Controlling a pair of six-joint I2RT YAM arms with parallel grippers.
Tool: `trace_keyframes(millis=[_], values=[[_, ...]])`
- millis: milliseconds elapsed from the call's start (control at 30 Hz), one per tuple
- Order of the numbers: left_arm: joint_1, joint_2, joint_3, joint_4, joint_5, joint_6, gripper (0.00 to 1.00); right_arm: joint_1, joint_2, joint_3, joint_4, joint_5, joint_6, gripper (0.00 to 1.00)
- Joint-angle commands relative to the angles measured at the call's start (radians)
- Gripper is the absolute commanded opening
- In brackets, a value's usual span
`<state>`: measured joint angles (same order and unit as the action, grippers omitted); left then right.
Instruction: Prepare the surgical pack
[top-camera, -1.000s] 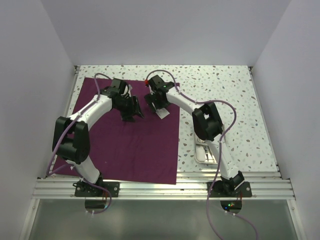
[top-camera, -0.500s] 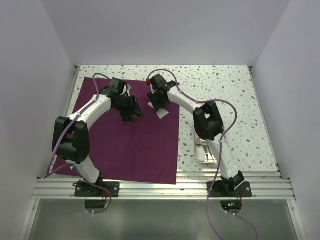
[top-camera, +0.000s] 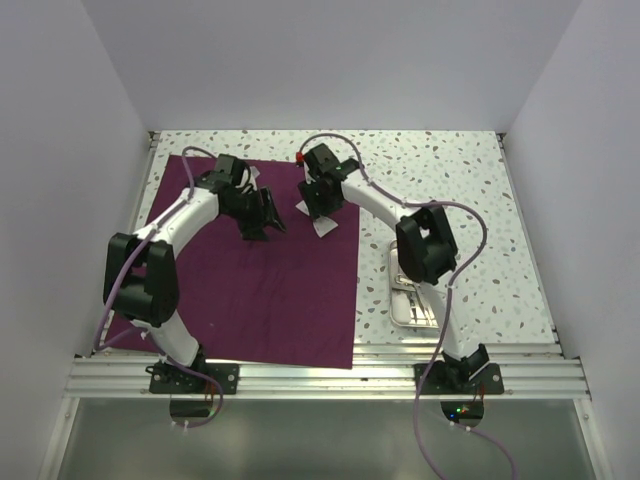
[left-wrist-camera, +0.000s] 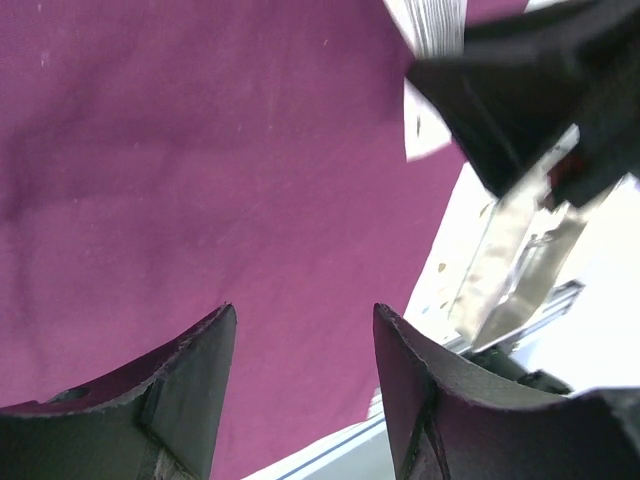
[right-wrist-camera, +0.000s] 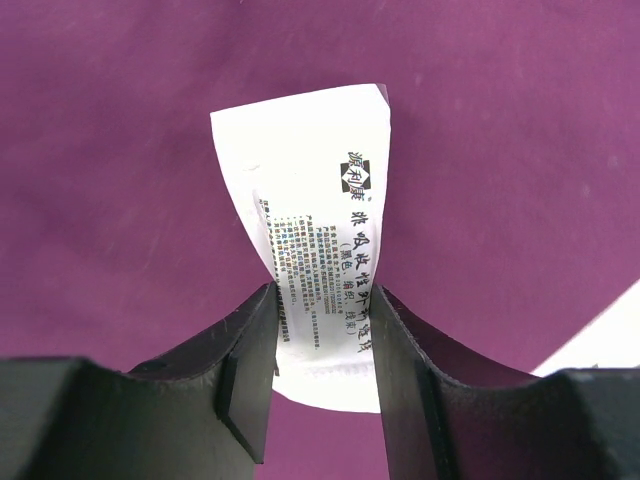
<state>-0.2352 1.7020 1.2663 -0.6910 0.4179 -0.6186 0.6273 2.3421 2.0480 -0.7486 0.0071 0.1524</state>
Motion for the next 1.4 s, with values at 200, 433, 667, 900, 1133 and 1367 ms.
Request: trace_keyframes(millis=[200, 433, 667, 900, 1133, 1367], values=[[0.033, 0.054, 0.050, 0.177, 0.188, -0.148, 0.62, -0.001, -0.231, -0.155, 0.012, -0.145, 0.045, 0.42], [0.030, 0.084, 0.050, 0.294, 0.251, -0.265, 0.63, 0.003, -0.375, -0.307, 0.057, -0.242, 0.079, 0.42], [-0.007, 0.120, 0.065, 0.311, 0.252, -0.308, 0.63, 0.025, -0.438, -0.339, 0.057, -0.289, 0.099, 0.42], [-0.038, 0.146, 0.117, 0.324, 0.260, -0.328, 0.54, 0.038, -0.461, -0.361, 0.066, -0.315, 0.108, 0.43], [-0.038, 0.124, 0.125, 0.242, 0.265, -0.149, 0.00, 0.038, -0.461, -0.293, -0.069, -0.289, 0.084, 0.71], [-0.041, -0.060, -0.060, 0.322, 0.430, 0.060, 0.00, 0.025, -0.596, -0.391, -0.134, -0.531, -0.008, 0.80]])
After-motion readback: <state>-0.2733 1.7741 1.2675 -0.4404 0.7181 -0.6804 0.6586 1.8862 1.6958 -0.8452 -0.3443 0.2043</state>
